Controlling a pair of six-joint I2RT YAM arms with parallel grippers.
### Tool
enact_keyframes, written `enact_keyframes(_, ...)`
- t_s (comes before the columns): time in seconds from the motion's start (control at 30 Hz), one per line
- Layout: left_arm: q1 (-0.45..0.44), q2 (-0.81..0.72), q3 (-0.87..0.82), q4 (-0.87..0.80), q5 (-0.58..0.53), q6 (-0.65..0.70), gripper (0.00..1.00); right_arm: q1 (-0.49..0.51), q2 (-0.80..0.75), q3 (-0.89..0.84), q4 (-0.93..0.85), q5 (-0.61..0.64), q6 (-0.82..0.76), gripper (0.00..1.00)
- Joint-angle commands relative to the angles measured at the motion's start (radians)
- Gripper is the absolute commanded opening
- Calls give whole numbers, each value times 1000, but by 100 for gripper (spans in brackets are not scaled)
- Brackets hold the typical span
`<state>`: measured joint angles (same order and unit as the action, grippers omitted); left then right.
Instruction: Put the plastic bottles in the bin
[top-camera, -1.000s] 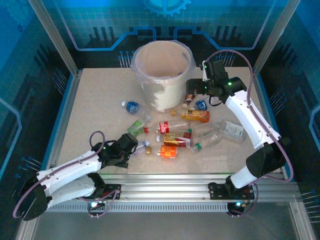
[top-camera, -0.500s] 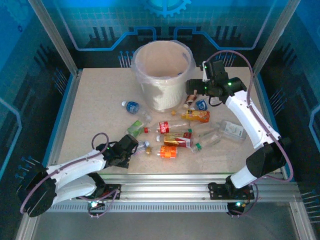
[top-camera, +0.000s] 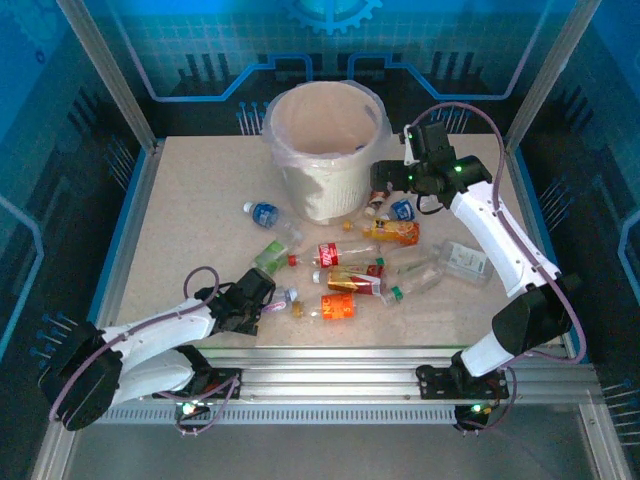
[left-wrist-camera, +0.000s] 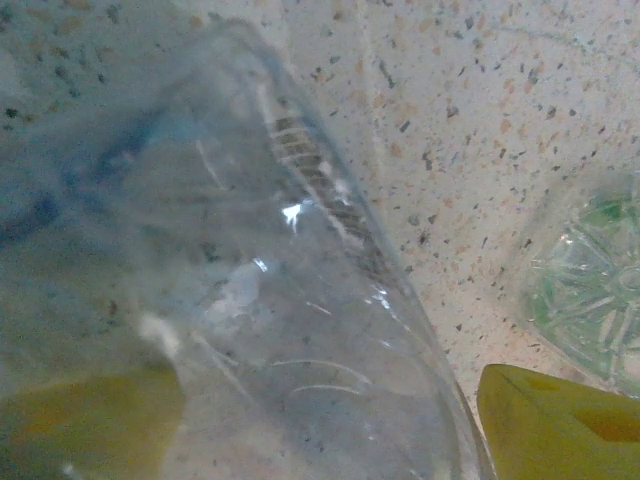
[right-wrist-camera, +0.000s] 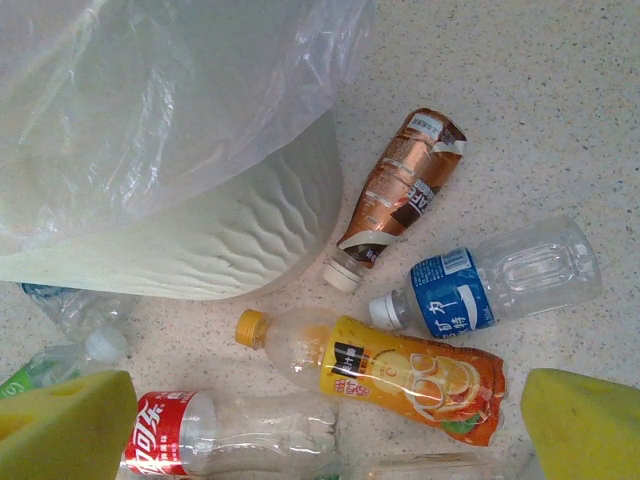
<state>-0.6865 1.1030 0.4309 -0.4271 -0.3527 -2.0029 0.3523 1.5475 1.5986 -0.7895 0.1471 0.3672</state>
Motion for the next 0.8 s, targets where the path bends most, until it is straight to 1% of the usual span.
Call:
enact_keyframes(0.0,40,65,-38,181,-90,-89,78,-12,2,-10,6,-26,16,100)
enact_keyframes(0.3,55,103,-39,290,-115,-72,73,-3,-7,-38,8,-52,0,100)
enact_keyframes(0.43,54,96,-37,301,-131,-60,70,15,-34,-63,6,-62,-19,100)
enact_keyframes(0.53,55,66,-26,287,-158,-22,67,35,-73,-86,-26,-40,-17,100)
enact_keyframes(0.63,55,17,0,237,-197,42,64,71,-127,-118,-109,-27,31,100)
enact_keyframes(0.77,56,-46,36,177,-253,137,57,167,-230,-216,-206,-38,129,100)
